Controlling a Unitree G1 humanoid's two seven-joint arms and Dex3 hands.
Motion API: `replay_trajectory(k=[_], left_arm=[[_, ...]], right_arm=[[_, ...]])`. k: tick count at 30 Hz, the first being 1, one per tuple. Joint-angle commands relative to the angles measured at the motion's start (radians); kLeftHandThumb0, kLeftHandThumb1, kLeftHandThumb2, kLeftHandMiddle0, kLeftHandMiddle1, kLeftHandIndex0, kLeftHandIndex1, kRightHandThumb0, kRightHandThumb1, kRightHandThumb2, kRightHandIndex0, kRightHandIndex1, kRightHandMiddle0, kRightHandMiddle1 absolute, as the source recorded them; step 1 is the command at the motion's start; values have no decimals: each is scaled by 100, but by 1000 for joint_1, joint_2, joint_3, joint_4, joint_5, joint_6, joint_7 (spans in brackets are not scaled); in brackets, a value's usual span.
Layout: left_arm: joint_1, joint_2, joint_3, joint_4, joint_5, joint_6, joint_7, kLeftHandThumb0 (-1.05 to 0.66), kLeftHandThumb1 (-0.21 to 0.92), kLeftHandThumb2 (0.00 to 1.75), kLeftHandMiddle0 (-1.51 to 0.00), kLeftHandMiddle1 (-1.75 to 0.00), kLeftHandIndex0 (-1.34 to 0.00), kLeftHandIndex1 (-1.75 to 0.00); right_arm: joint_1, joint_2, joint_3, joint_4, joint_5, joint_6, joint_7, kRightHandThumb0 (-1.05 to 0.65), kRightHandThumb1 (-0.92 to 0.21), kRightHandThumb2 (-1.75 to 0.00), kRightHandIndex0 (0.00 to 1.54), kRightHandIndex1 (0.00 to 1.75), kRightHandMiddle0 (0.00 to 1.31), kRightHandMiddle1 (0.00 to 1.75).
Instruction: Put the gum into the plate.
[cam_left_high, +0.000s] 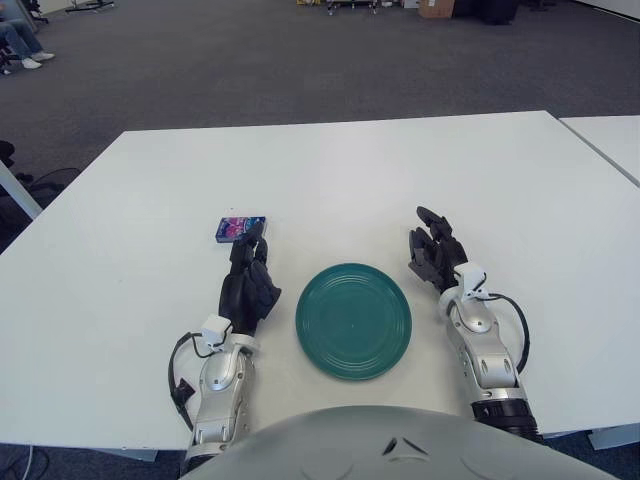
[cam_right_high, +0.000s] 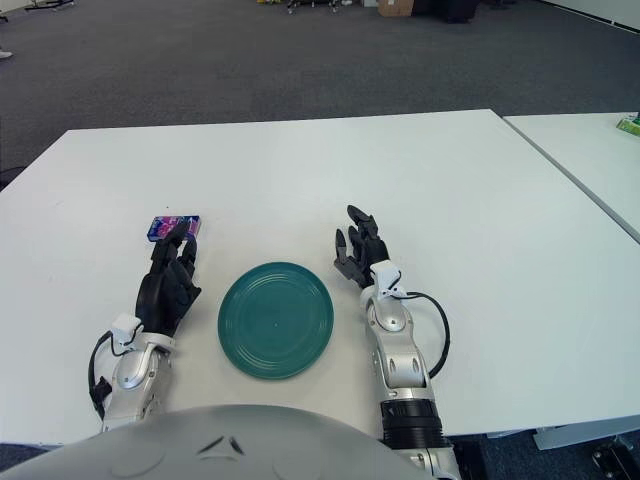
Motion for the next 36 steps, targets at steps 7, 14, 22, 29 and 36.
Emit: replay_trajectory(k=[7, 14, 22, 29, 36], left_arm=[[-126, -21, 14, -163, 9, 174, 85, -93, 92, 94, -22, -1, 0, -71], [-241, 2, 35, -106, 178, 154, 202, -90, 92, 91, -25, -1, 0, -76], [-380, 145, 55, 1, 489, 82, 359, -89, 92, 91, -26, -1, 0, -77], [-533, 388, 65, 182, 659, 50, 379, -93, 92, 87, -28, -2, -1, -81], [-586, 491, 10, 256, 681, 37, 303, -97, 92, 79, -26, 0, 0, -84]], right_arm=[[-4, -3, -7, 69, 9, 31, 13, -60, -92, -79, 22, 0, 0, 43], [-12, -8, -11, 83, 13, 12, 27, -62, -92, -78, 24, 1, 0, 46], [-17, -7, -20, 88, 28, 6, 37, -63, -92, -75, 27, 2, 0, 50], [-22, -10, -26, 91, 31, 8, 36, -64, -92, -74, 27, 1, 0, 50], [-28, -18, -33, 108, 32, -6, 40, -63, -92, -73, 26, 0, 0, 49]])
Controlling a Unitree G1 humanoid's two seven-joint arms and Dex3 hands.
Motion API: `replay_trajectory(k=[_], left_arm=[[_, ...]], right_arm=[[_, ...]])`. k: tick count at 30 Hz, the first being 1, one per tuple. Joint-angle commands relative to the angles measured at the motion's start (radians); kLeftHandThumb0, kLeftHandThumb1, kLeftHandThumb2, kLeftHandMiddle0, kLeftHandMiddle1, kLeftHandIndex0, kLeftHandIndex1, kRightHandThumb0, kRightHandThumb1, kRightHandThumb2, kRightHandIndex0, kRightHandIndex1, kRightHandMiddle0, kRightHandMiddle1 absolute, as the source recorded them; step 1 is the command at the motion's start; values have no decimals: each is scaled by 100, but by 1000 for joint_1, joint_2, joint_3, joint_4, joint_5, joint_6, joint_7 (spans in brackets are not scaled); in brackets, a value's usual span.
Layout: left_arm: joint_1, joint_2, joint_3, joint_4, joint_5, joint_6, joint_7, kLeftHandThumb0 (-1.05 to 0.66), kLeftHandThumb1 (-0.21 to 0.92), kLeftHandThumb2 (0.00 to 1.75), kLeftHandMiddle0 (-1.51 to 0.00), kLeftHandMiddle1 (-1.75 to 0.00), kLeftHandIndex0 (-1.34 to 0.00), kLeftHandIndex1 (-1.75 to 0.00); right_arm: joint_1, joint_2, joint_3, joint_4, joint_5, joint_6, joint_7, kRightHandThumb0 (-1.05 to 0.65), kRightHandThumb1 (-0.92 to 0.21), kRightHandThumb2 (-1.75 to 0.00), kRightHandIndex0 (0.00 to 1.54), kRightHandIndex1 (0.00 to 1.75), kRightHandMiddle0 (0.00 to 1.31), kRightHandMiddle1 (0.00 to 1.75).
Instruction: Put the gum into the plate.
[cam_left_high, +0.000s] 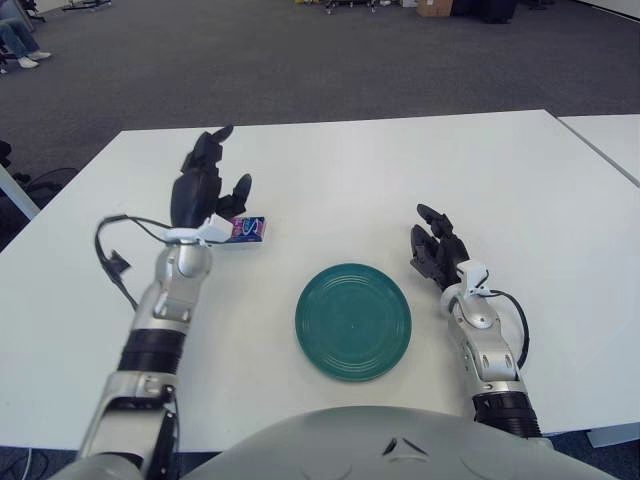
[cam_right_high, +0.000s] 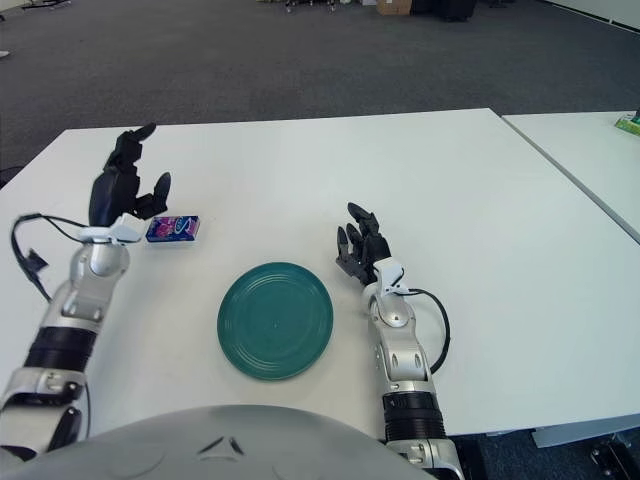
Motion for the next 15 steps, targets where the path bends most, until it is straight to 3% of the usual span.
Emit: replay_trajectory(k=[1, 7, 15], left_arm=[[-65, 47, -39, 106, 11, -29, -44, -97, 92, 77, -26, 0, 0, -84], [-235, 134, -126, 399, 101, -70, -28, -98, 92, 69, -27, -1, -1, -87], [-323, 207, -218, 560, 137, -120, -99, -98, 92, 64, -28, -1, -2, -90]], right_arm=[[5, -4, -5, 53, 7, 39, 6, -63, -92, -73, 26, 0, 0, 49], [2, -6, -8, 55, 9, 39, 7, -61, -92, -72, 25, 0, 0, 48], [3, -5, -14, 58, 16, 31, 10, -62, -92, -71, 27, 1, 0, 49]])
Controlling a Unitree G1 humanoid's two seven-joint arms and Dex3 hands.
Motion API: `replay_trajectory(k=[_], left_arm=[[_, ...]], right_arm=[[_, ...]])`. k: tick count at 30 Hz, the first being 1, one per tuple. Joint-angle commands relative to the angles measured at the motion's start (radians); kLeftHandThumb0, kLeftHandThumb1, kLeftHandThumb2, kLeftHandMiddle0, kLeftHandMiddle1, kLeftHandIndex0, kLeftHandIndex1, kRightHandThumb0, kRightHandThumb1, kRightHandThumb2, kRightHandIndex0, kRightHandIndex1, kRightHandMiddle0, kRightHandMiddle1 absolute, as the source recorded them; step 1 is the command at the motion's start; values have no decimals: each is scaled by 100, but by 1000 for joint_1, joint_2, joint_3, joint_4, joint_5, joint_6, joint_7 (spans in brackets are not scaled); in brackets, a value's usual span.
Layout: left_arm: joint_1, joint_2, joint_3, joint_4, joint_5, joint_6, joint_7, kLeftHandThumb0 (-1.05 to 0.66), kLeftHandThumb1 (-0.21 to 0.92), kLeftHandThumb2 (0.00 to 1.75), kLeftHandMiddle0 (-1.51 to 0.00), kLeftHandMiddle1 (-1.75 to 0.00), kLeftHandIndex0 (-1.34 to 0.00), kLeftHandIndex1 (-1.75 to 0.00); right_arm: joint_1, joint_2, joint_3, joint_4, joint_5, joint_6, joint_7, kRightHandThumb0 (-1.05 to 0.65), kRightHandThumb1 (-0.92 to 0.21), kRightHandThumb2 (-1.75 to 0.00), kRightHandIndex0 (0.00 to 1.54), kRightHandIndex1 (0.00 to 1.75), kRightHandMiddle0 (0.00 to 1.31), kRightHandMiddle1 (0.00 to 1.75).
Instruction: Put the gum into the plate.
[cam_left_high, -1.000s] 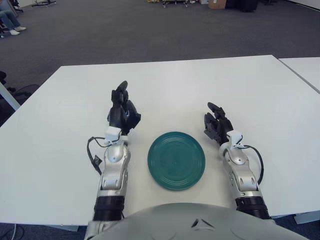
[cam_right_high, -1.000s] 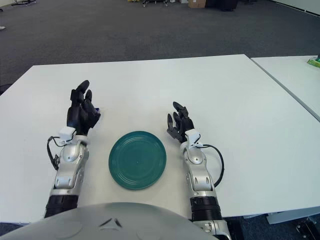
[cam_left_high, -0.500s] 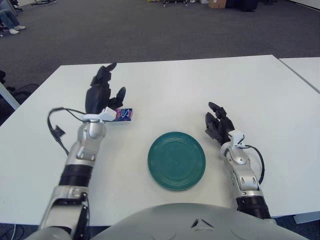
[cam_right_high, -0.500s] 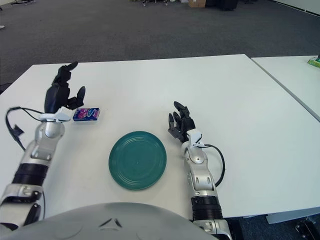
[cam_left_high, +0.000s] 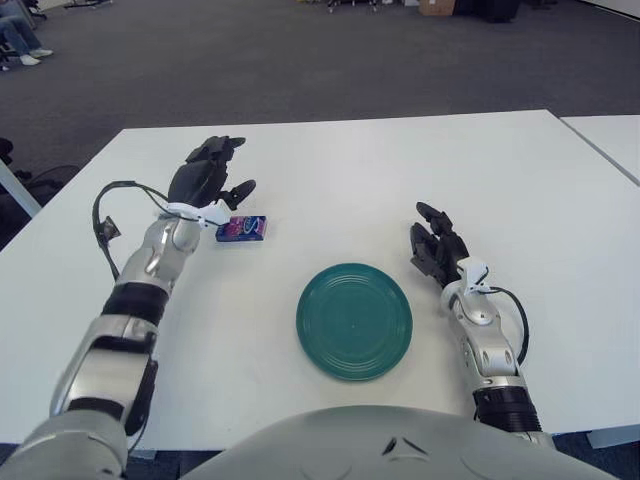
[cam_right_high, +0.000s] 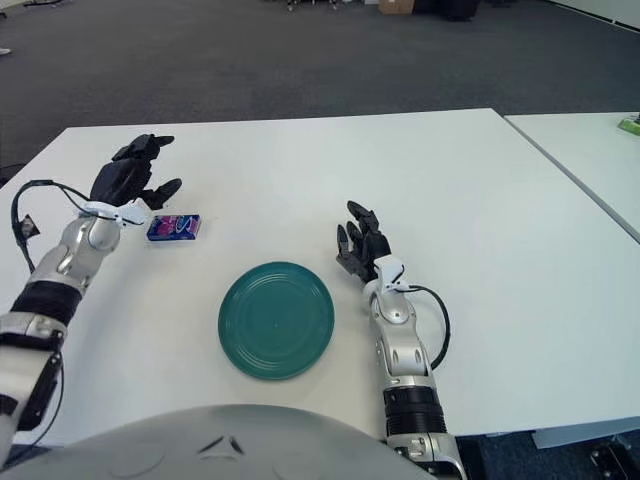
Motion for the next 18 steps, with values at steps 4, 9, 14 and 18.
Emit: replay_trajectory(k=[4, 9, 14, 18], left_arm=[[-77, 56, -64, 130, 14, -44, -57, -98, 92, 62, -28, -1, -2, -90], [-126, 48, -112, 246, 18, -65, -79, -96, 92, 57, -27, 0, -3, -91], [-175, 35, -146, 350, 8, -93, -96, -95, 92, 53, -27, 0, -5, -92], [-201, 23, -154, 405, -13, -110, -118, -94, 92, 50, -27, 0, -5, -92]], right_arm=[[24, -2, -10, 45, 10, 30, 1, -62, -92, -70, 29, 1, 0, 51], [27, -3, -15, 58, 7, 12, 0, -62, -92, -69, 31, 2, 0, 54], [32, -6, -19, 70, 5, -11, 1, -62, -92, -69, 32, 2, 0, 57], [34, -7, -21, 79, 2, -25, -2, -62, -92, -69, 33, 2, 0, 59]])
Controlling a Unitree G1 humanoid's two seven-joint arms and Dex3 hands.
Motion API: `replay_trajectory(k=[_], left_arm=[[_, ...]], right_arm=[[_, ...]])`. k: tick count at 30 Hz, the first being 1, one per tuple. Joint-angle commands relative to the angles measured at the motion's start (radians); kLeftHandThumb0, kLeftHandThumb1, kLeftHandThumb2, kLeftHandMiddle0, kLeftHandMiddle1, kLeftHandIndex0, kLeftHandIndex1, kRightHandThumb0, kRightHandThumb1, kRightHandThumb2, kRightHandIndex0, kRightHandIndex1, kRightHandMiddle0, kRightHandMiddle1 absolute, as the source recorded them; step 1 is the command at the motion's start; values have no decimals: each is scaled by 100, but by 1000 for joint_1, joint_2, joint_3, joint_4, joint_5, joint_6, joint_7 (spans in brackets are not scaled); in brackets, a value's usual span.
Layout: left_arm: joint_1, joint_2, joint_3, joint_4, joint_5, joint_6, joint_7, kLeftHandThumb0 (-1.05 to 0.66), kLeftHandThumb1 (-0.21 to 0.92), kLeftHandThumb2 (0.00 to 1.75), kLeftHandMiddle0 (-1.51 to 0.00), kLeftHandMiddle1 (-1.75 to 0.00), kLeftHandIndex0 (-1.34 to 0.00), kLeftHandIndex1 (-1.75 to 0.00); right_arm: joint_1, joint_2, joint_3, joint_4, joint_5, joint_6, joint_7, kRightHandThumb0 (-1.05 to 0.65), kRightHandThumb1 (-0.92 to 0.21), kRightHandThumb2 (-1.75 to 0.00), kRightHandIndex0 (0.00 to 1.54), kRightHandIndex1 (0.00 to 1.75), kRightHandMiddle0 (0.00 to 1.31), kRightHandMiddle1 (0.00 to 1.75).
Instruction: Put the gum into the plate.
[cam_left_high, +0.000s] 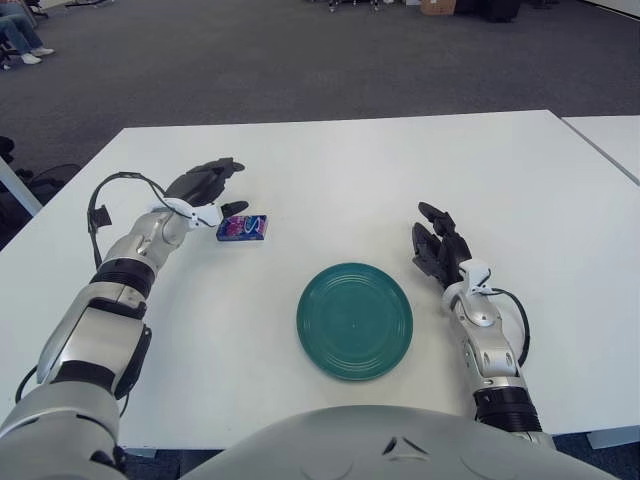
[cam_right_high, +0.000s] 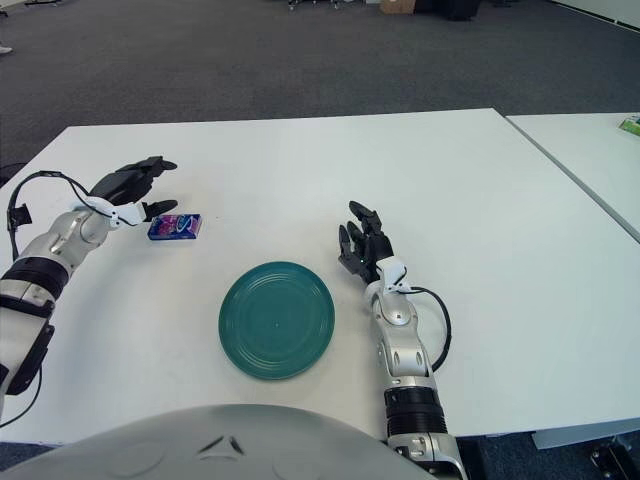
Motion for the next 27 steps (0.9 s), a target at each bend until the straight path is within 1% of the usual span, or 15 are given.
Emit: replay_trajectory(k=[1, 3, 6, 11, 18, 21, 27], left_arm=[[-55, -10, -7, 50, -22, -19, -31, -93, 92, 49, -27, 0, -6, -92], [-62, -16, -7, 68, -34, -23, -44, -93, 92, 48, -27, 0, -6, -92], [-71, -33, 1, 95, -66, -22, -95, -91, 92, 46, -26, 0, -8, -93], [-75, -48, 3, 112, -99, -16, -144, -88, 92, 44, -26, 0, -8, -93], [-51, -69, 1, 106, -126, -5, -177, -86, 92, 45, -25, 0, -5, -92], [-25, -80, -2, 93, -135, -9, -189, -86, 92, 47, -25, 0, -4, -91], [-1, -83, -10, 76, -143, -8, -201, -87, 92, 49, -25, 0, -2, -90]], right_arm=[[30, -5, -6, 47, 2, 28, -2, -62, -92, -69, 33, 2, 0, 59], [31, -6, -7, 50, 1, 22, -2, -61, -92, -69, 33, 2, 0, 60], [30, -8, -9, 53, -1, 20, -4, -61, -92, -69, 33, 1, 0, 60], [29, -8, -11, 53, -1, 22, -7, -60, -92, -70, 33, 1, 0, 60], [33, -6, -14, 41, 0, 38, -11, -59, -92, -72, 32, 0, 0, 58], [35, -5, -14, 34, 3, 46, -11, -59, -92, -72, 32, 0, 0, 57], [36, -4, -13, 27, 4, 56, -10, -59, -92, -73, 32, 0, 0, 59]])
